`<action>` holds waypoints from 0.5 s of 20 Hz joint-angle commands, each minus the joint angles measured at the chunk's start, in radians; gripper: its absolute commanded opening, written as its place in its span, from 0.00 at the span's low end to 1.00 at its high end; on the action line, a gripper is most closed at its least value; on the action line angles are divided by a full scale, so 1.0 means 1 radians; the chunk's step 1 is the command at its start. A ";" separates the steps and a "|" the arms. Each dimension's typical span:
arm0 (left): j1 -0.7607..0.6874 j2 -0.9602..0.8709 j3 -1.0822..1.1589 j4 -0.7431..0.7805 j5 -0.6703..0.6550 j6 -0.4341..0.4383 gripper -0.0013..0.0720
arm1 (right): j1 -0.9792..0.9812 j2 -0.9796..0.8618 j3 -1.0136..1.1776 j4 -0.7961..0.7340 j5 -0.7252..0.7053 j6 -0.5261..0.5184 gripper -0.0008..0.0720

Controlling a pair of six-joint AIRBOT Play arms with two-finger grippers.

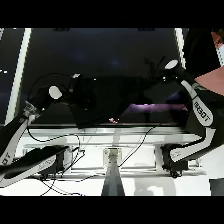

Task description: Fold the clothes and pants, and hang the long-sleeved shirts on hangers.

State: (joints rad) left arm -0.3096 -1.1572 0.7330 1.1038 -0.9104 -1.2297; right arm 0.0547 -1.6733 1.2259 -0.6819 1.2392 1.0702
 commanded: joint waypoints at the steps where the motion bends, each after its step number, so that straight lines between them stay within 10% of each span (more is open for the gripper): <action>1: 0.001 0.025 0.076 0.170 -0.039 0.003 0.97 | -0.043 0.115 0.110 -0.019 -0.007 0.020 0.06; 10: 0.001 0.325 0.269 0.584 -0.010 0.003 0.97 | -0.546 0.593 0.292 -0.610 -0.024 0.653 0.06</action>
State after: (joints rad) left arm -0.3096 -0.9295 0.9699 1.5528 -0.9417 -1.2270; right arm -0.3141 -1.2224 1.4761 -1.0874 1.2152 1.4429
